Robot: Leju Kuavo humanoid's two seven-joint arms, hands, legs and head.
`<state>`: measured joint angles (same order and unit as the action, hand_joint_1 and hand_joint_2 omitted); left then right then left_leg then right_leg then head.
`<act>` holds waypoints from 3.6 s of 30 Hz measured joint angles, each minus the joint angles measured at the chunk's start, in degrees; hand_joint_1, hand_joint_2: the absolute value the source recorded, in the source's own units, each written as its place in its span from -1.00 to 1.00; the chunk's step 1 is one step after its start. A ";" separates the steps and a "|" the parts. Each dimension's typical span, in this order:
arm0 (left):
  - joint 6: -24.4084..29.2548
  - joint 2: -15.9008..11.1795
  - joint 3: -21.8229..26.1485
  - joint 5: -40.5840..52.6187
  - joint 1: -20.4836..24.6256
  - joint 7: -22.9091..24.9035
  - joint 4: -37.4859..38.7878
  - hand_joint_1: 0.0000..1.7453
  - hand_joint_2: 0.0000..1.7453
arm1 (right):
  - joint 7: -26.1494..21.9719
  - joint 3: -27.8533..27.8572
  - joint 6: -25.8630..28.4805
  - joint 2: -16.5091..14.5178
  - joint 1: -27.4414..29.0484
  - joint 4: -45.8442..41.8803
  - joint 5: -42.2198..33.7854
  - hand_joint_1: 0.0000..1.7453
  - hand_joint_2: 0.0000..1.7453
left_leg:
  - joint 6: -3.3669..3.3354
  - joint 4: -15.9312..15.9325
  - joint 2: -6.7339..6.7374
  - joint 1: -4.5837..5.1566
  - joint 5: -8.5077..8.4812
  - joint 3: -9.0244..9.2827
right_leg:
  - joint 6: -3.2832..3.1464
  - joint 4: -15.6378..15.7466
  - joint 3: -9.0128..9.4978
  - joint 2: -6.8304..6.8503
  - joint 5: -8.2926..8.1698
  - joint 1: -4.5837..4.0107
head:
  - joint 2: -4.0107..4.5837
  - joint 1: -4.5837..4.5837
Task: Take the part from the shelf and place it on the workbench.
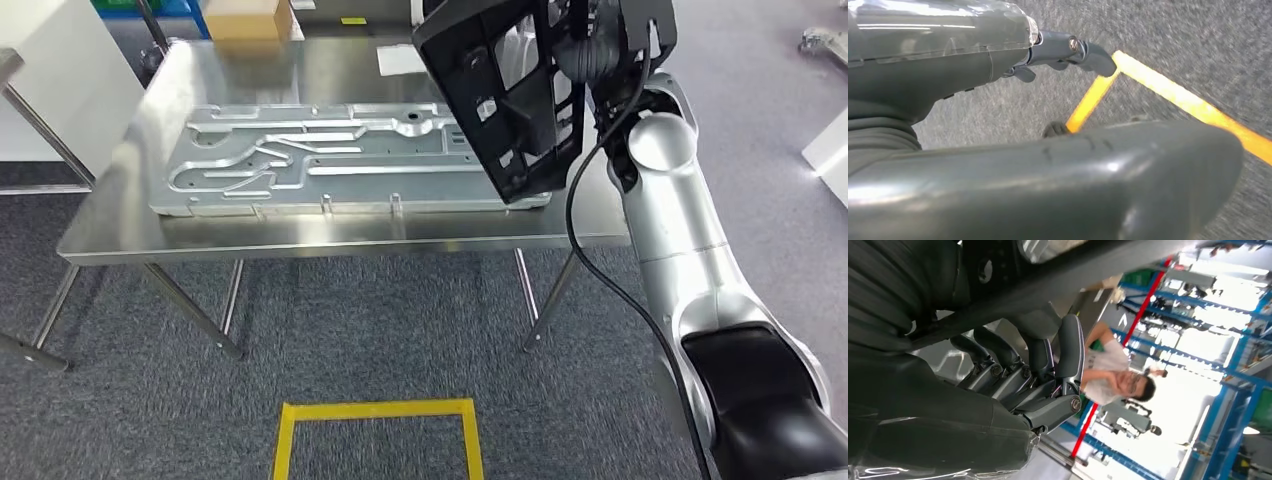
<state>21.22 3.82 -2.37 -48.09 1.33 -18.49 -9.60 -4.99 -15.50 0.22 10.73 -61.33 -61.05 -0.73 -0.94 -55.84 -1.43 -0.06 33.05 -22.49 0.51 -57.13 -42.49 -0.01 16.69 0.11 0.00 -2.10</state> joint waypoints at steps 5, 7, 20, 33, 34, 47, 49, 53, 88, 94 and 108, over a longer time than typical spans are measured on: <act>-0.67 -0.23 0.01 0.01 0.33 -0.14 -0.02 -1.00 -1.00 | -0.94 -0.54 -0.20 0.30 -1.37 0.83 -0.37 1.00 1.00 | 1.30 -15.02 0.77 -0.25 -1.67 -9.03 | -1.71 0.38 3.71 -0.24 3.53 0.34 | 0.00 -0.02; -0.95 -0.24 0.01 0.00 0.27 -0.16 -0.02 -1.00 -1.00 | -1.45 -1.04 -0.13 0.30 -0.61 1.35 -0.36 1.00 1.00 | 1.45 -18.01 0.92 -0.27 4.03 -13.29 | -1.80 0.43 5.97 -0.31 5.48 0.30 | 0.00 -0.04; -0.30 -0.54 0.03 0.23 0.17 -0.65 0.09 -1.00 -1.00 | -2.44 -2.25 2.61 0.19 3.18 2.27 1.54 1.00 1.00 | 0.26 -1.37 0.13 0.30 -12.84 -15.79 | -0.12 0.27 13.54 -0.75 12.15 0.02 | 0.00 0.01; -2.67 -0.70 -0.22 1.97 0.07 0.05 0.09 -1.00 -1.00 | -3.11 -2.89 8.72 -1.55 4.98 4.11 10.10 1.00 1.00 | -0.71 -1.34 -0.41 0.48 -11.85 -15.08 | 0.52 2.68 15.73 -0.16 13.68 0.05 | 0.00 0.00; -2.93 -0.77 -0.30 2.27 0.11 0.20 0.09 -1.00 -1.00 | -2.92 -3.15 10.26 -1.83 4.45 4.59 11.96 1.00 1.00 | -0.72 -1.34 -0.40 0.49 -11.87 -15.02 | 0.53 2.65 15.77 -0.16 13.65 0.05 | 0.00 0.00; -5.49 -2.15 -2.73 5.35 0.83 1.80 0.09 -1.00 -1.00 | 3.79 -4.11 26.93 -7.27 -4.31 13.58 39.75 1.00 1.00 | -0.70 -1.34 -0.34 0.46 -12.03 -14.80 | 0.55 2.39 15.89 -0.16 13.55 0.03 | 0.00 0.00; -5.62 -2.32 -3.15 5.69 0.93 2.08 0.09 -1.00 -1.00 | 3.92 -3.37 26.95 -7.73 -4.19 14.20 42.07 1.00 1.00 | -0.69 -1.33 -0.34 0.45 -12.02 -14.78 | 0.53 2.39 15.90 -0.16 13.56 0.03 | 0.00 0.00; -6.14 -2.50 -3.68 6.13 1.05 2.21 0.09 -1.00 -1.00 | 3.82 -1.66 26.59 -8.69 -3.39 15.72 45.37 1.00 1.00 | -0.69 -1.32 -0.33 0.45 -12.02 -14.75 | 0.51 2.39 15.90 -0.17 13.58 0.03 | 0.00 0.00; -3.15 -2.84 -3.84 4.74 1.43 3.34 0.07 -1.00 -1.00 | 4.40 7.02 25.39 -16.48 8.46 25.69 66.79 1.00 1.00 | -0.62 -1.30 -0.25 0.44 -11.96 -14.40 | 0.37 2.39 16.21 -0.18 13.67 0.01 | 0.00 0.00; -2.19 -2.84 -3.07 4.26 1.44 3.43 0.07 -1.00 -1.00 | 4.96 8.89 21.30 -17.58 7.08 27.09 66.41 1.00 1.00 | -0.62 -1.29 -0.23 0.44 -11.96 -14.38 | 0.37 2.38 16.23 -0.19 13.67 0.01 | 0.00 0.00; -0.81 -2.81 -1.84 3.80 1.75 3.14 0.07 -1.00 -1.00 | 4.69 8.90 15.38 -24.17 6.60 32.65 71.45 1.00 1.00 | -0.47 -1.29 -0.09 0.41 -11.86 -14.29 | 0.29 2.37 16.27 -0.31 13.72 -0.02 | 0.00 0.00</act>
<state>20.41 1.01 -4.21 -44.28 3.08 -15.35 -9.53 -0.30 -6.60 15.61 -13.44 -54.73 -28.40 70.72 -1.42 -57.13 -1.52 0.35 21.19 -36.78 0.80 -54.76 -26.22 -0.31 30.41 0.08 0.00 -2.10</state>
